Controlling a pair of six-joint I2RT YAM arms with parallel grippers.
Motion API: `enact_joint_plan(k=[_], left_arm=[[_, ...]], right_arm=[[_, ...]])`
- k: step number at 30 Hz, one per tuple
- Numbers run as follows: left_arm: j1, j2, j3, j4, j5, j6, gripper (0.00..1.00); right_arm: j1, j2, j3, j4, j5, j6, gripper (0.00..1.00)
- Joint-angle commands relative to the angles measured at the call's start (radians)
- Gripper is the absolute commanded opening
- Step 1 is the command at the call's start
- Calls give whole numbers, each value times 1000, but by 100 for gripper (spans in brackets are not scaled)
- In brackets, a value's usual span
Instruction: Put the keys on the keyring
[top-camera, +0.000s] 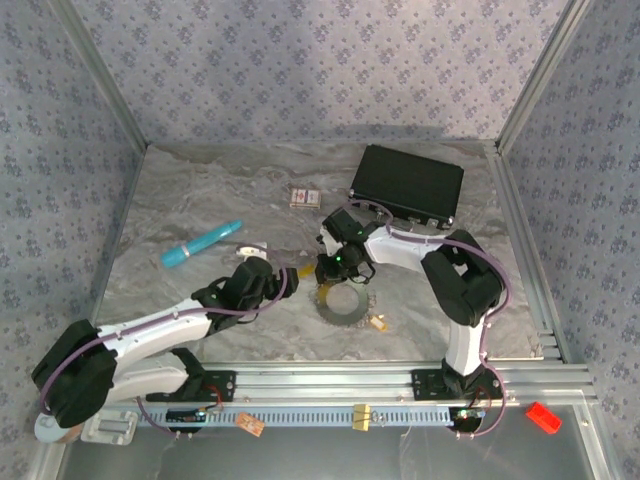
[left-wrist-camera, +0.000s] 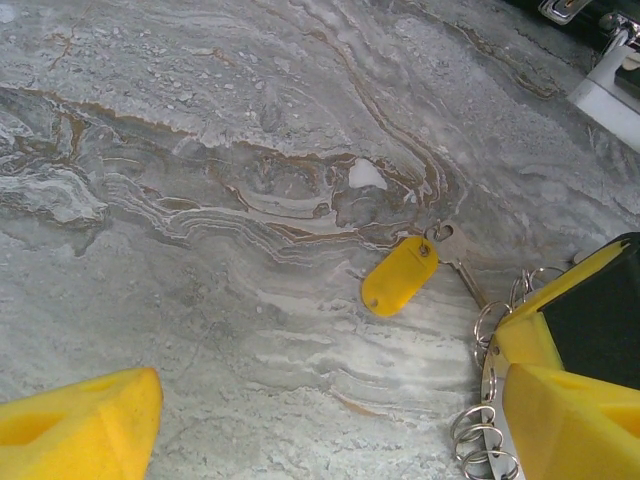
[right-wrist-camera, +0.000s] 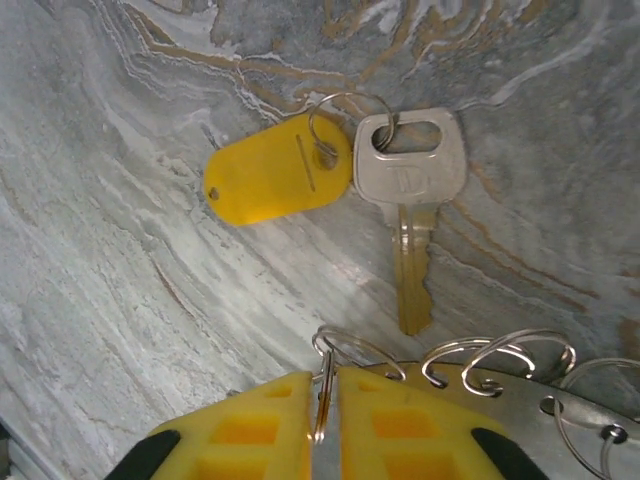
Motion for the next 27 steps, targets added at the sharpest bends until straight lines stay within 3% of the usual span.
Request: enact_joint_plan(k=[1,7,10,18,27], left_arm=[[-6,-9,1,3,-19,15,87],[-5,26,13,53,-13,45,87],[-6,62,37,73,-3,66,87],[-6,156,101,96,47,88,87],[-6,168,110,98,53,76,87]], right_arm=[[6,-118,-43,-43,88,-17,17],[-2,-335,-194,-158,304,-29,17],[-44,-426,-270,-193,325,50,23],[-226,-609,-483,-41,119,353,30],[-319,-496,-521,115,-34,365,29]])
